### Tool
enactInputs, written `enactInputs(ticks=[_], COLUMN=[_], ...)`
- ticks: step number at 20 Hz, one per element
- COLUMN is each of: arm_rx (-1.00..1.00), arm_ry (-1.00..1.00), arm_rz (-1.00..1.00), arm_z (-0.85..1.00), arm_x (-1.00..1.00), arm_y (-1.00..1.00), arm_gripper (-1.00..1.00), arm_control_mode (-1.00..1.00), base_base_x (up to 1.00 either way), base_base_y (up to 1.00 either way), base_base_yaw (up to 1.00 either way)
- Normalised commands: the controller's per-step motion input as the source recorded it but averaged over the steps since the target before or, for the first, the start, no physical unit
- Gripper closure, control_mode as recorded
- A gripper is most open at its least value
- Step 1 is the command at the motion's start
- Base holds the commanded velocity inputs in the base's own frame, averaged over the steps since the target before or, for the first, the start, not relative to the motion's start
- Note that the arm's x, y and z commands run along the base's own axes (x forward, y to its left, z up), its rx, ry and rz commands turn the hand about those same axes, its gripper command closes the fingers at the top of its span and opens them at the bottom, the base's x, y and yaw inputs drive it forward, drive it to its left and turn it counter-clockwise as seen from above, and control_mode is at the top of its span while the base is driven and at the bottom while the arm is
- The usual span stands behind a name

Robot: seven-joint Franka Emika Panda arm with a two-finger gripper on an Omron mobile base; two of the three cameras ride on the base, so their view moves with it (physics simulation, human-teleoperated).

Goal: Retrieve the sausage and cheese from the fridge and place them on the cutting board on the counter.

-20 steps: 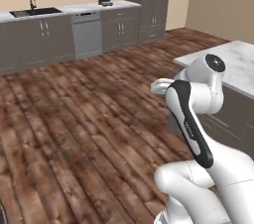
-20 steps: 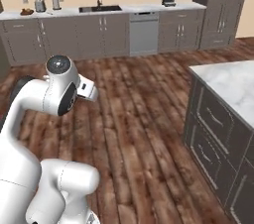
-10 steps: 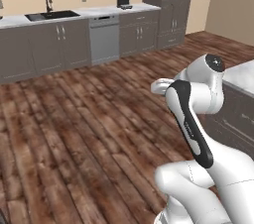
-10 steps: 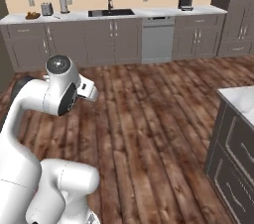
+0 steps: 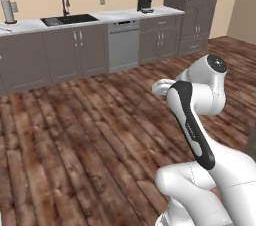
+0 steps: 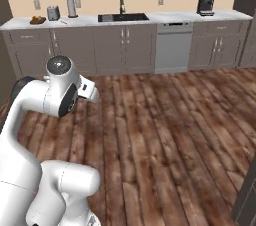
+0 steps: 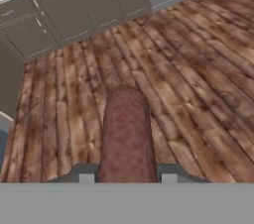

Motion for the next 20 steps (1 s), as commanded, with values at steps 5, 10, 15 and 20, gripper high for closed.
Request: enactInputs(ticks=[5, 10, 15, 20], arm_rx=[0.0, 0.0, 0.0, 0.0], arm_ry=[0.0, 0.0, 0.0, 0.0], arm_rz=[0.0, 0.0, 0.0, 0.0], arm_z=[0.0, 0.0, 0.0, 0.0], arm_x=[0.0, 0.0, 0.0, 0.0], arm_y=[0.0, 0.0, 0.0, 0.0], arm_gripper=[1.0, 1.0, 1.0, 1.0], arm_control_mode=[1.0, 1.0, 1.0, 1.0], base_base_x=[1.0, 1.0, 1.0, 1.0], base_base_y=[0.26, 0.3, 0.29, 0.27], base_base_yaw=[0.14, 0.18, 0.18, 0.22])
